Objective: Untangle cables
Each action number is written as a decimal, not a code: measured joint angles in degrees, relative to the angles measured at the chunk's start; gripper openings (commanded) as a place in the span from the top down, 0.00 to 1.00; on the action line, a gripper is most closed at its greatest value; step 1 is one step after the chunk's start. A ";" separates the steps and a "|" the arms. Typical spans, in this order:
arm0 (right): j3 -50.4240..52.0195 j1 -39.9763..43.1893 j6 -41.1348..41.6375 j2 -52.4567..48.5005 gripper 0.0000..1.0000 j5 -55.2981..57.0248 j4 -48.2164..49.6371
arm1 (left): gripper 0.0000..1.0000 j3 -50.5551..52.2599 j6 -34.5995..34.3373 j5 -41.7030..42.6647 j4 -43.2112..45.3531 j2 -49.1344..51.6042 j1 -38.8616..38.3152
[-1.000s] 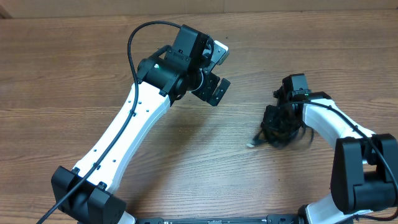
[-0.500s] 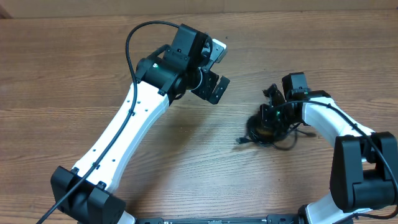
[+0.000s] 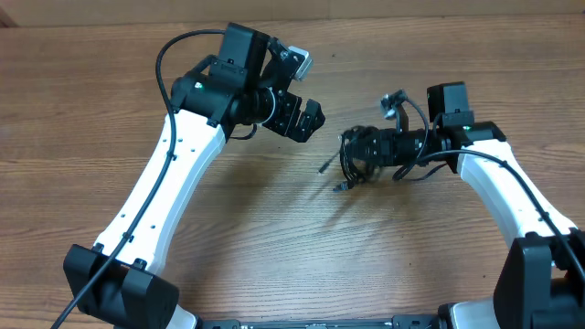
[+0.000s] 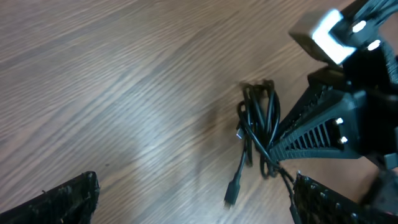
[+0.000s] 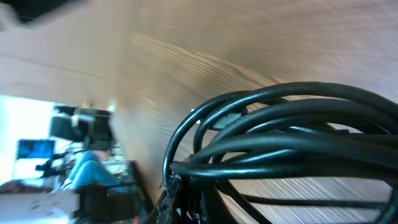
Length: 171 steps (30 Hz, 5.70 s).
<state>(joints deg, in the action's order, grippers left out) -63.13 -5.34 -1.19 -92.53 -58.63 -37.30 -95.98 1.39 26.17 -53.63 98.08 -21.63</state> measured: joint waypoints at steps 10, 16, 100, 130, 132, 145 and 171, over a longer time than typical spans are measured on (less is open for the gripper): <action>-0.96 0.00 -0.35 0.35 0.96 -18.71 12.66 | 0.00 0.00 -3.41 12.24 0.31 0.00 0.92; -0.96 0.00 -0.31 0.35 0.96 -24.65 15.89 | 0.01 0.00 -13.03 13.44 0.50 0.00 3.96; -1.20 -2.99 0.17 0.44 0.70 -29.31 22.32 | 0.96 0.00 -56.57 13.49 9.55 0.48 -2.23; -1.27 -3.02 21.92 0.46 0.31 -9.92 19.47 | 0.96 -0.02 -2.69 29.20 3.13 0.52 6.36; -1.27 -2.99 23.08 0.46 0.31 -9.46 19.52 | 0.96 0.00 -0.11 29.42 2.82 0.52 6.38; -1.27 -3.02 25.14 0.46 0.31 -3.91 18.05 | 0.96 -0.02 4.87 38.32 1.97 0.52 12.59; -1.27 -3.02 22.56 0.46 0.30 -1.03 26.82 | 0.96 0.00 4.57 53.16 -2.21 0.52 16.04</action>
<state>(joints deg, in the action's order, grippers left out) -64.40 -8.36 21.37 -92.07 -59.66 -10.48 -95.98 5.96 79.33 -55.83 98.61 -5.58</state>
